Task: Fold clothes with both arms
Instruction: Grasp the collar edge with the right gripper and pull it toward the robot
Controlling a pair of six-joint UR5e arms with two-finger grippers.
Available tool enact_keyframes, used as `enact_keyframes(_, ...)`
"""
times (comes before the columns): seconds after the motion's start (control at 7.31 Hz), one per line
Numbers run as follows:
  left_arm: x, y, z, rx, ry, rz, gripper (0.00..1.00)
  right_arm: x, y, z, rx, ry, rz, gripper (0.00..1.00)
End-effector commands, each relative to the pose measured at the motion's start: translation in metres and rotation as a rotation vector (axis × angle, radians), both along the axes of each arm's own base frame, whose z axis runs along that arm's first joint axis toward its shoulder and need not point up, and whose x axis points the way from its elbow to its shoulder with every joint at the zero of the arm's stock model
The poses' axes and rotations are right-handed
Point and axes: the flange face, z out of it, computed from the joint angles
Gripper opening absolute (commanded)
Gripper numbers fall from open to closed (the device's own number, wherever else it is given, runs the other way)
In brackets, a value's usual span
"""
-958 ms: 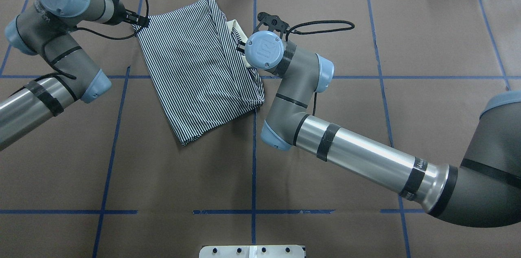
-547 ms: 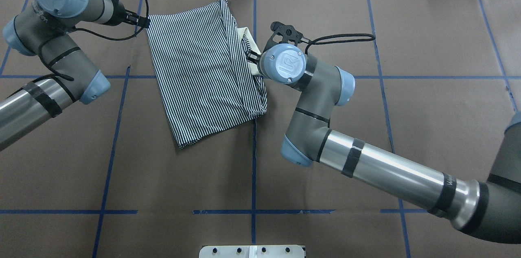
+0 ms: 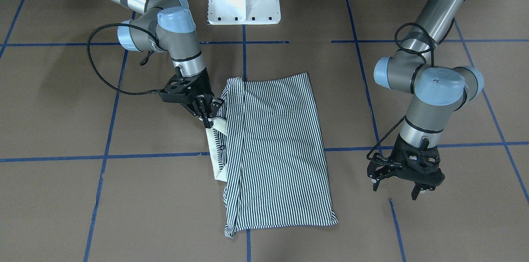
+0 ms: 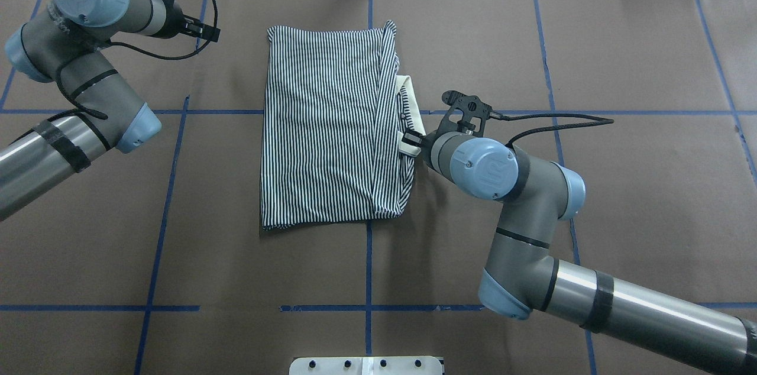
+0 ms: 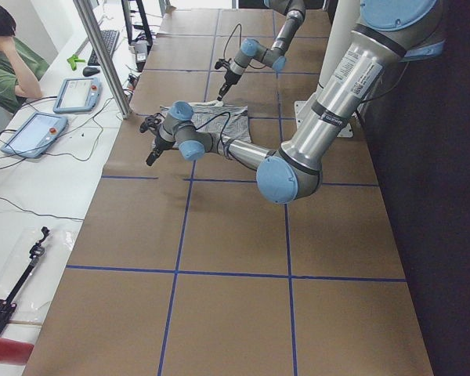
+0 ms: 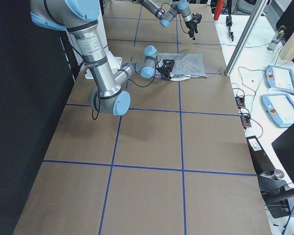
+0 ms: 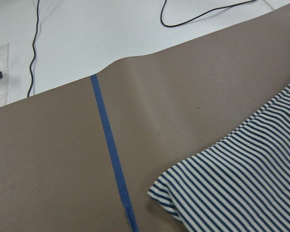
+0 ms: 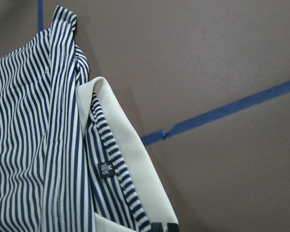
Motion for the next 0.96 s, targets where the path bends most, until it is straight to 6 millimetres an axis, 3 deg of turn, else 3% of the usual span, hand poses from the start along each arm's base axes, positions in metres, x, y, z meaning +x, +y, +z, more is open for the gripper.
enact_keyframes(0.0,0.003,0.002,-0.001,0.001,0.002,0.004,1.00,0.021,0.020,0.025,0.006,0.020,0.000,0.00)
enact_keyframes(0.27,0.004,0.002,-0.001,0.001,0.002,0.005,1.00,0.032,0.035,0.040,0.004,0.035,-0.002,0.00)
enact_keyframes(0.41,0.005,0.003,-0.002,0.002,0.003,0.007,1.00,0.018,0.052,0.043,0.033,0.057,0.007,0.99)
enact_keyframes(0.68,0.006,0.004,-0.004,0.006,0.006,0.008,1.00,0.023,0.058,0.025,0.080,0.100,0.027,1.00)
enact_keyframes(0.82,0.005,0.004,-0.005,0.007,0.007,0.008,1.00,0.025,0.069,0.001,0.079,0.167,-0.034,1.00)
